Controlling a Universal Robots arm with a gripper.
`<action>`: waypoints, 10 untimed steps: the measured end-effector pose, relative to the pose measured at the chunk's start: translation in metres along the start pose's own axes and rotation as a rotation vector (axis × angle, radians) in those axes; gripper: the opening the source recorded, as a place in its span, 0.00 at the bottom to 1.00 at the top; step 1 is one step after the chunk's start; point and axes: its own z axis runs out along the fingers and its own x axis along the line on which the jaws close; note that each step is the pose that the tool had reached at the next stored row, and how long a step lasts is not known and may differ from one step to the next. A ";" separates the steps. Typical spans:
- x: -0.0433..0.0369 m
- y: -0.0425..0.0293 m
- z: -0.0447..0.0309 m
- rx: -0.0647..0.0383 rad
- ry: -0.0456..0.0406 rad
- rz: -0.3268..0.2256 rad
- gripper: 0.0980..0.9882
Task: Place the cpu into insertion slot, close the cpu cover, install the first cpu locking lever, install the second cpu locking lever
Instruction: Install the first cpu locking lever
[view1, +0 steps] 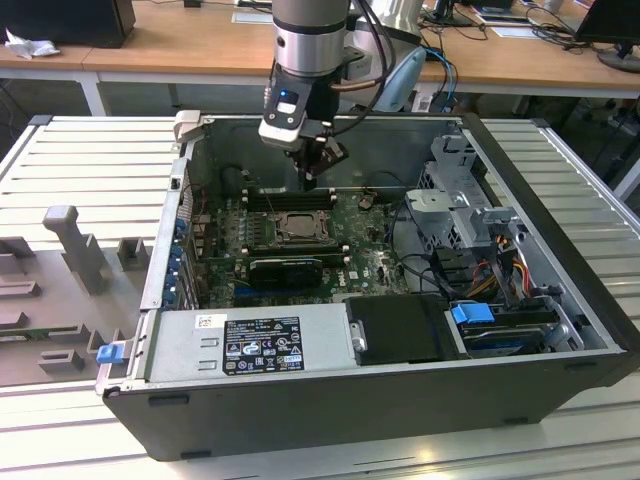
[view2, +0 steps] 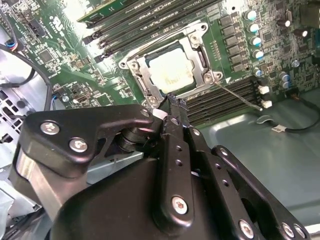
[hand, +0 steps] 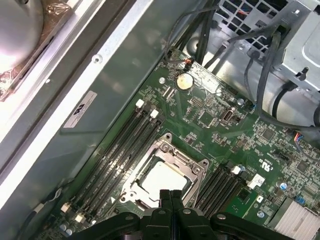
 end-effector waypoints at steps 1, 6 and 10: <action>-0.0002 -0.0002 0.0000 0.000 0.0002 -0.004 0.01; -0.0003 -0.0003 0.0000 0.000 0.0018 -0.041 0.01; -0.0004 -0.0003 0.0000 0.000 0.0029 -0.069 0.01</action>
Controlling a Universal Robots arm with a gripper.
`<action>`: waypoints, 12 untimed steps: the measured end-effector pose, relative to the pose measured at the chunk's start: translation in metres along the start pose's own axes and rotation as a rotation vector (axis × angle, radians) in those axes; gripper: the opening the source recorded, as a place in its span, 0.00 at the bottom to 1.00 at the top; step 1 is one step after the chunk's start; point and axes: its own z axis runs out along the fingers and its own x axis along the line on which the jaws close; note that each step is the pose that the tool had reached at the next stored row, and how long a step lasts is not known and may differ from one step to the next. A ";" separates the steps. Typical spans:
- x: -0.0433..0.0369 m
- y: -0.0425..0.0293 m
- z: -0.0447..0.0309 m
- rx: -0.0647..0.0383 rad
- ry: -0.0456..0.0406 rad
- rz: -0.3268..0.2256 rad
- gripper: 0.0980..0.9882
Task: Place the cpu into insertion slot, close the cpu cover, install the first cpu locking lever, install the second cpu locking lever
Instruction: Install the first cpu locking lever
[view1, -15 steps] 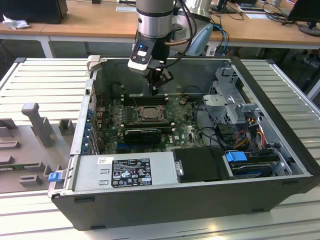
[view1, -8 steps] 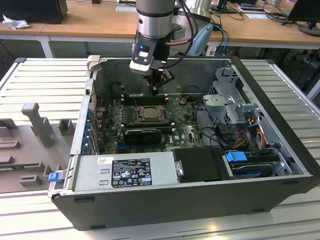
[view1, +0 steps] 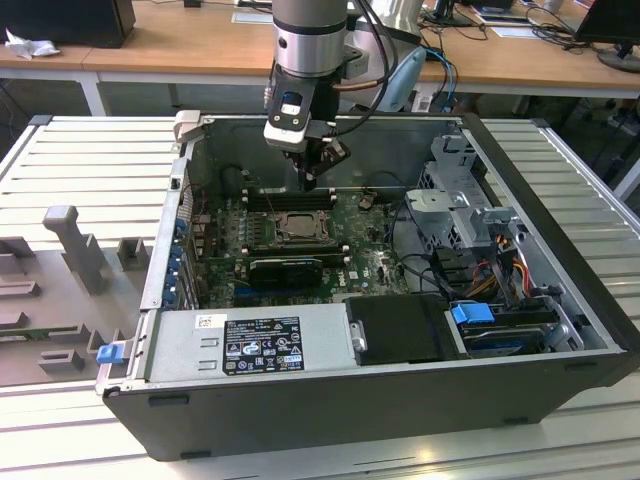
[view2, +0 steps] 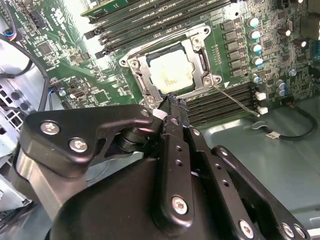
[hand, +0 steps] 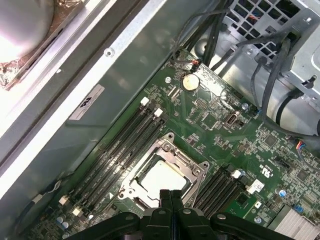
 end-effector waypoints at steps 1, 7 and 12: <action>0.0000 0.0000 0.0000 0.000 0.0003 -0.005 0.01; 0.0000 0.0000 0.0000 0.000 0.0026 -0.059 0.01; 0.0000 0.0000 0.0000 -0.001 0.0041 -0.092 0.01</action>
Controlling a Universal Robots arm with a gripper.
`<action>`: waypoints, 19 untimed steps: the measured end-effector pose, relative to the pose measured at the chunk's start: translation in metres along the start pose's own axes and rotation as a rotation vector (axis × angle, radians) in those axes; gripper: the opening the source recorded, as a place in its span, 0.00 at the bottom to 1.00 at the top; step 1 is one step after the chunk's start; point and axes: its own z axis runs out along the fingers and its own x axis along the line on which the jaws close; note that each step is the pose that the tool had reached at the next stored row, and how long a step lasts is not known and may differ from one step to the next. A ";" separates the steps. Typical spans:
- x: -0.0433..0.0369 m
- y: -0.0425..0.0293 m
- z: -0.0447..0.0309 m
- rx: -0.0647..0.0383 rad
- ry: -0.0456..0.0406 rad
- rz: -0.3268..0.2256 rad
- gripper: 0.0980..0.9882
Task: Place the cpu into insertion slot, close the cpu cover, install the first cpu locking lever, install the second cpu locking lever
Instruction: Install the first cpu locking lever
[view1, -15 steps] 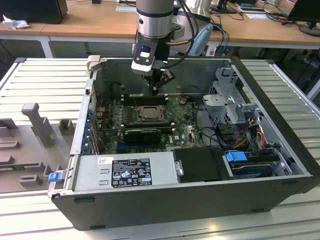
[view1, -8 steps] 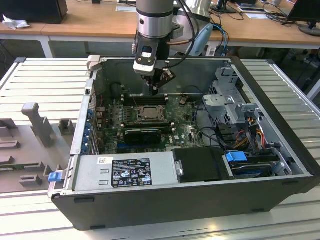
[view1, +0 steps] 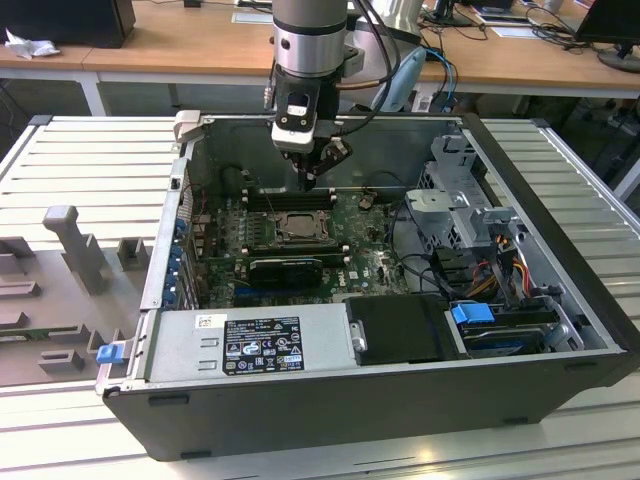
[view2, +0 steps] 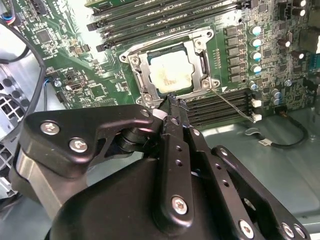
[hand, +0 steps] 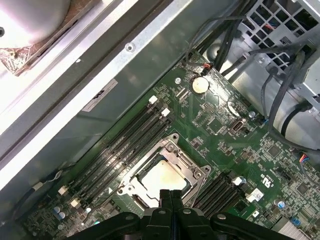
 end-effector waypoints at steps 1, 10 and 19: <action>0.0000 0.0000 0.0000 0.000 0.0003 -0.006 0.01; 0.0000 0.0000 0.0000 -0.001 0.0032 -0.073 0.01; 0.0000 0.0000 0.0000 -0.001 0.0055 -0.125 0.01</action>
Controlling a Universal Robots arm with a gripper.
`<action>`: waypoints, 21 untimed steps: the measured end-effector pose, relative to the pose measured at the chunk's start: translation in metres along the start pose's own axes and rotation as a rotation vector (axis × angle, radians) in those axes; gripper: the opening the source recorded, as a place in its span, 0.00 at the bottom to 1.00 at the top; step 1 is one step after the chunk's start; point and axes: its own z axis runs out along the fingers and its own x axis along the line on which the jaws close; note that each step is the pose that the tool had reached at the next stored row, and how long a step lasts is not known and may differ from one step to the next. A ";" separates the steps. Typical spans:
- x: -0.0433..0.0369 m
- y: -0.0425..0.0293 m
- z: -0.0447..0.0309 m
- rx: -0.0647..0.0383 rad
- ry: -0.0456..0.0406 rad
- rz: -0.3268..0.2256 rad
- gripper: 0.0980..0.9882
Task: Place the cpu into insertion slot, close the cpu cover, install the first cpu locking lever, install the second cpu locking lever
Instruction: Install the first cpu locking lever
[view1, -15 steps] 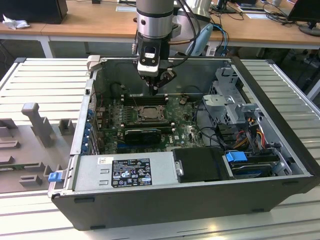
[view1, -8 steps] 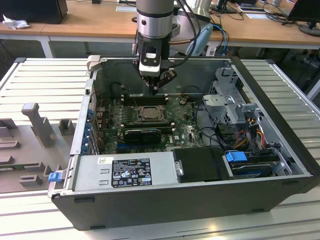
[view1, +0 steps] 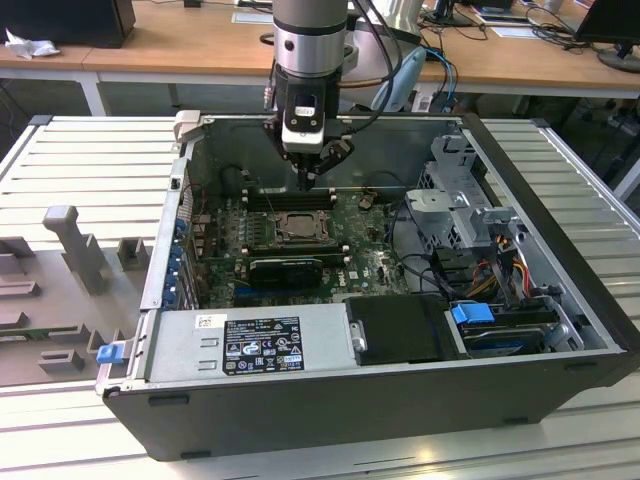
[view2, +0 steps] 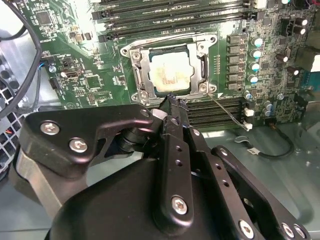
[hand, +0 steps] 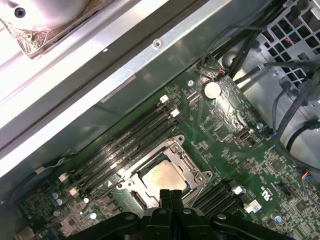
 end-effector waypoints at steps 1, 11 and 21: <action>0.0000 0.0000 0.0000 0.000 0.0002 -0.005 0.01; -0.0003 -0.0003 0.0000 -0.001 0.0060 -0.137 0.01; -0.0011 -0.0014 0.0000 -0.001 0.0085 -0.196 0.01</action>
